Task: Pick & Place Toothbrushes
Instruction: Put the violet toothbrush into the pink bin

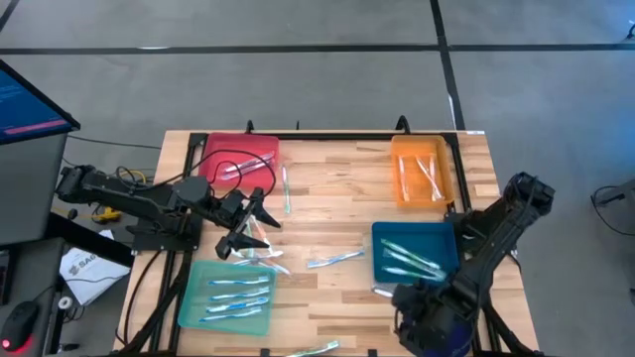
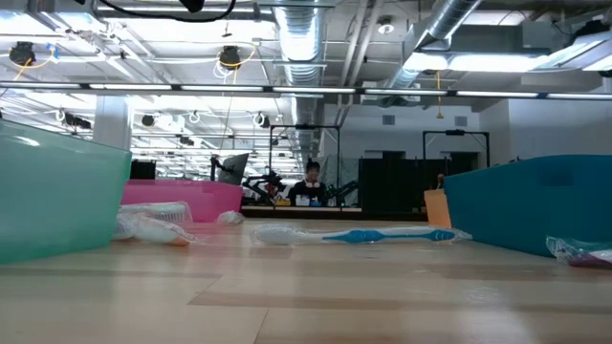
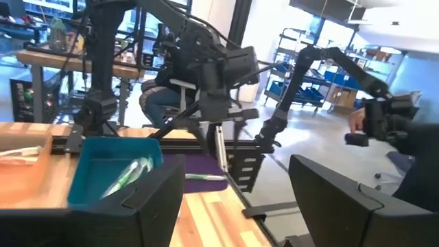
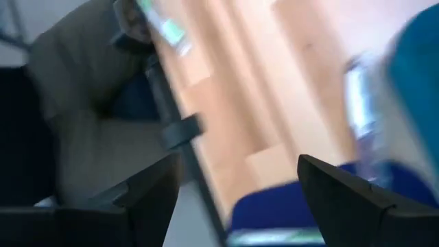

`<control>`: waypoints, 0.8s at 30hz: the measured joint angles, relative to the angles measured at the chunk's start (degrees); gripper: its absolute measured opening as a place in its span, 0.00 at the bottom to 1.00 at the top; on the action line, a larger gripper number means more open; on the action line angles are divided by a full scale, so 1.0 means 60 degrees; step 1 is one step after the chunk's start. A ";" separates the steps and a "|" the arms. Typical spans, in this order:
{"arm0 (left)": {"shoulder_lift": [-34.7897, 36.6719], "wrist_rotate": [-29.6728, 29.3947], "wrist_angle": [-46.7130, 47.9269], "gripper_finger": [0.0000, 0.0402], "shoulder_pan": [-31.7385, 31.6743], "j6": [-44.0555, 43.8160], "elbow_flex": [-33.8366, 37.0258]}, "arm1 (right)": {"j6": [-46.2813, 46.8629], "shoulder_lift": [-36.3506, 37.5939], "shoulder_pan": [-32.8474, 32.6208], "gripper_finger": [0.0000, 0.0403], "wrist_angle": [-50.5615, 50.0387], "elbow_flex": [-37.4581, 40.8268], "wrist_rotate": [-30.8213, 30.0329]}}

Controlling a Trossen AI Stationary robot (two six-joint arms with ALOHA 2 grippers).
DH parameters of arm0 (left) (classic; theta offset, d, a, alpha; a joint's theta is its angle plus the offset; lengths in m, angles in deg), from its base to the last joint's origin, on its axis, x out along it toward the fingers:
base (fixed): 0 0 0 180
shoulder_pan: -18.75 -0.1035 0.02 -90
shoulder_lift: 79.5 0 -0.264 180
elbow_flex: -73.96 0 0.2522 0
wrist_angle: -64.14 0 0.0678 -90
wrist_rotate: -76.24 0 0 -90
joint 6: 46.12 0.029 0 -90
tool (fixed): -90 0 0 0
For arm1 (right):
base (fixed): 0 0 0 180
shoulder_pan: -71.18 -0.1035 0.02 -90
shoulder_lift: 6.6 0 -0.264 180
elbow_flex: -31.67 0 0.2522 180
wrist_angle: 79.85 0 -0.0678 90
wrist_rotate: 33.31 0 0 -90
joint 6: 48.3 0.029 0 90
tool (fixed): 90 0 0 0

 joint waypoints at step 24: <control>-0.1381 -0.0131 -0.2371 0.63 0.1991 -0.0762 0.0022 | 0.1389 -0.1276 -0.1288 0.71 0.0549 0.1408 -0.1963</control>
